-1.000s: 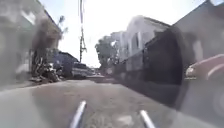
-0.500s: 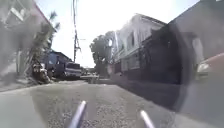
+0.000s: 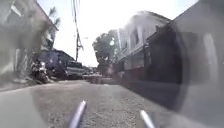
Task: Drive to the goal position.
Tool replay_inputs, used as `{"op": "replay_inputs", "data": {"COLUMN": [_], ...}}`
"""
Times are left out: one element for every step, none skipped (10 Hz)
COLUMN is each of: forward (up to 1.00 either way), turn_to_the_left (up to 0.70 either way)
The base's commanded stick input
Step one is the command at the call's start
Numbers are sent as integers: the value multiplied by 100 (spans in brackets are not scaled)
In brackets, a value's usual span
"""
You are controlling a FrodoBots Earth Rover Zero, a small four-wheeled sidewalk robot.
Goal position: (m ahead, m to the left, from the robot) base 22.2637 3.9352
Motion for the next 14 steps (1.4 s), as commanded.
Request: {"op": "replay_inputs", "data": {"forward": [85, 85, 85, 85, 85, 85, 85, 85, 85, 85, 85, 85, 85, 85], "turn_to_the_left": [0, 0, 0, 0, 0, -23, -34, -34, -34, -34, -34, -34, -34, -34]}}
